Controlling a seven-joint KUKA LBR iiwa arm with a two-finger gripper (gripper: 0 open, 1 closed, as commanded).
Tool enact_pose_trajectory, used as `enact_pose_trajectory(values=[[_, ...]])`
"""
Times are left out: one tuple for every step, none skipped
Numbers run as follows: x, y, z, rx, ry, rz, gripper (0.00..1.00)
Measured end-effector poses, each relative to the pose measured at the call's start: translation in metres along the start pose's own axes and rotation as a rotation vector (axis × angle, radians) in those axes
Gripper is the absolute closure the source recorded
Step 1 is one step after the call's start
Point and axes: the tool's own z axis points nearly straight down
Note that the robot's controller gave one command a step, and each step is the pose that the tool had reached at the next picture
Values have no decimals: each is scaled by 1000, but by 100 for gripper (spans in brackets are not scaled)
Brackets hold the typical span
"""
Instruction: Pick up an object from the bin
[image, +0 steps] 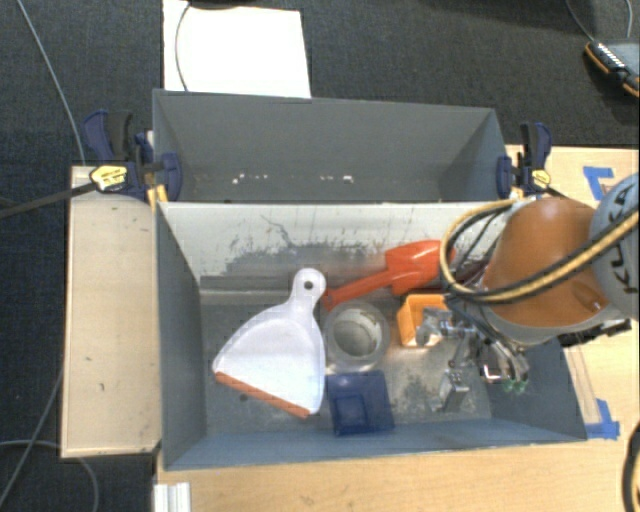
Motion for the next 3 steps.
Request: enact_pose_trajectory(values=[[-2, 0, -4, 1, -9, -3, 0], [-112, -25, 85, -1, -2, -40, 0], [-102, -17, 84, 0, -18, 2, 0]])
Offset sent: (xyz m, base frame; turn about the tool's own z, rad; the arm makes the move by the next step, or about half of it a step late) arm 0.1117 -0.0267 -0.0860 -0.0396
